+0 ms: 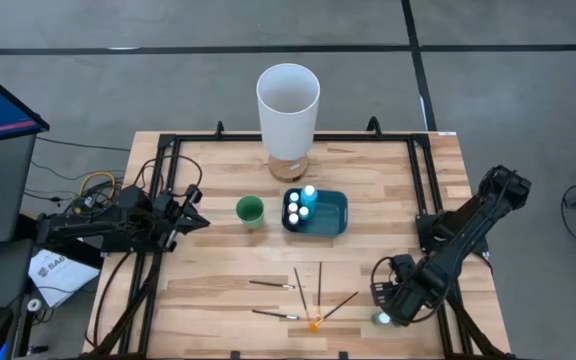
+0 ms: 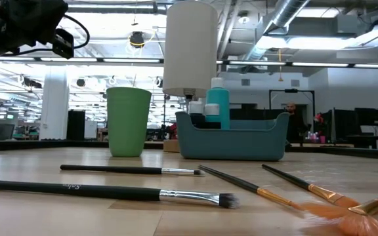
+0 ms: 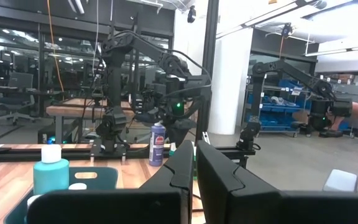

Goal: Pick & Place Paint Supplies
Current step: Put the small light green paint bottle into the green bin, then put the large purple paint bottle into the green bin

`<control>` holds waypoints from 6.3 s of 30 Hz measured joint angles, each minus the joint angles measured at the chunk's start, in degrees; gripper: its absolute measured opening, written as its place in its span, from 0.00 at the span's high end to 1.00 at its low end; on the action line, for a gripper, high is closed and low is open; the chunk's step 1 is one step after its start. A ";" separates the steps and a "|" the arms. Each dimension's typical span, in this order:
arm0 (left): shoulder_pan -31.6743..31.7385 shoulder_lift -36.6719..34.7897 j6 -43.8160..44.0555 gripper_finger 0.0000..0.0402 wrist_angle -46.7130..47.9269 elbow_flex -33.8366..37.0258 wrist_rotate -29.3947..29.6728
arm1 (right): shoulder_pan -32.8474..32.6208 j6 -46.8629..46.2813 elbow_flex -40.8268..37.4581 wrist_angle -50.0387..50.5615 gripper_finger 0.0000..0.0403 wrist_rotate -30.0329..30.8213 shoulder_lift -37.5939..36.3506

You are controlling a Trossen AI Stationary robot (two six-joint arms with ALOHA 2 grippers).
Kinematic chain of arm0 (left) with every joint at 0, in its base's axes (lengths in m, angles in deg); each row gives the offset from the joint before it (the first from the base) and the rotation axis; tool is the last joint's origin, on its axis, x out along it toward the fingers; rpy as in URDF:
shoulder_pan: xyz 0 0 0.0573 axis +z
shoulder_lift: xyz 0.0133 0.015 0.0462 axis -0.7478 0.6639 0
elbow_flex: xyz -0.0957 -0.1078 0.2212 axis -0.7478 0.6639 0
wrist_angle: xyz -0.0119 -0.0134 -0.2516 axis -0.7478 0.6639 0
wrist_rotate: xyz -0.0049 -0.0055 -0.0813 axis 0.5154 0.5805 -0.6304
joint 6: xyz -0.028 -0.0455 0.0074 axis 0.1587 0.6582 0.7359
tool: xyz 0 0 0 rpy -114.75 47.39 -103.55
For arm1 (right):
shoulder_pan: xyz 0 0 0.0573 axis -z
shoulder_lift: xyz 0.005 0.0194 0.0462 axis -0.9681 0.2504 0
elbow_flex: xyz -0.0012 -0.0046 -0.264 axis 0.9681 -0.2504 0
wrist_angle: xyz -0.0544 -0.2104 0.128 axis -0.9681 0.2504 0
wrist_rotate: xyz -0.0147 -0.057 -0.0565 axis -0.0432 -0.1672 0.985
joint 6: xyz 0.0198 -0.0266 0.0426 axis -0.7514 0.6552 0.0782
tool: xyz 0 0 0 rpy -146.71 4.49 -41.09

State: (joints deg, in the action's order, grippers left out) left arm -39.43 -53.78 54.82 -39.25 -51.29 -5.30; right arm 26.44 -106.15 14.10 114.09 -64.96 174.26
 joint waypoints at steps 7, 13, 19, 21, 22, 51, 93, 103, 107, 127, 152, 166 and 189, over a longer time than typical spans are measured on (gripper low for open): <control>-0.01 0.01 -0.01 0.98 -0.11 -0.01 0.00 | 0.45 -0.01 -0.02 -0.15 0.58 0.00 0.05; -0.01 0.00 0.00 0.98 -0.11 0.00 0.00 | 0.70 0.17 -0.07 -0.21 0.69 -0.02 0.10; -0.01 0.00 0.00 0.98 -0.11 -0.01 -0.01 | 0.70 0.51 -0.07 -0.36 0.73 0.02 0.08; -0.02 0.02 -0.01 0.98 -0.11 0.00 0.00 | 0.70 0.60 -0.07 -0.36 0.72 0.03 0.08; -0.02 0.00 0.00 0.98 -0.12 0.00 0.00 | 0.70 0.74 -0.05 -0.34 0.72 -0.06 0.08; -0.02 0.00 0.00 0.98 -0.40 0.00 0.00 | 31.78 49.30 19.33 20.23 0.71 -1.07 0.10; 0.00 1.57 0.01 0.98 -1.44 0.00 0.00 | 51.04 84.25 37.19 11.74 0.71 0.98 21.22; -0.02 3.61 -0.01 0.98 -2.33 -0.02 0.00 | 50.73 85.20 38.77 11.83 0.71 1.22 26.04; -0.02 4.41 -0.01 0.98 -2.75 0.00 0.00 | 50.66 86.01 38.92 10.04 0.71 1.46 26.59; -0.02 5.52 0.00 0.98 -3.09 0.00 0.00 | 50.77 87.68 38.81 5.96 0.71 1.89 29.43; 0.00 6.05 -0.01 0.98 -3.54 0.00 0.00 | 50.75 87.64 37.71 3.60 0.69 2.42 29.39; -0.02 6.05 0.00 0.98 -3.73 0.00 0.00 | 50.75 87.66 36.28 1.32 0.68 2.52 29.34; 0.00 6.05 0.00 0.98 -4.08 0.00 0.00 | 50.75 88.07 36.26 0.82 0.54 2.34 29.34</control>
State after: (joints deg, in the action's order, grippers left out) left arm -39.43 -47.73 54.81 -43.34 -51.29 -5.30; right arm 77.19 -18.08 50.36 114.91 -62.62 203.61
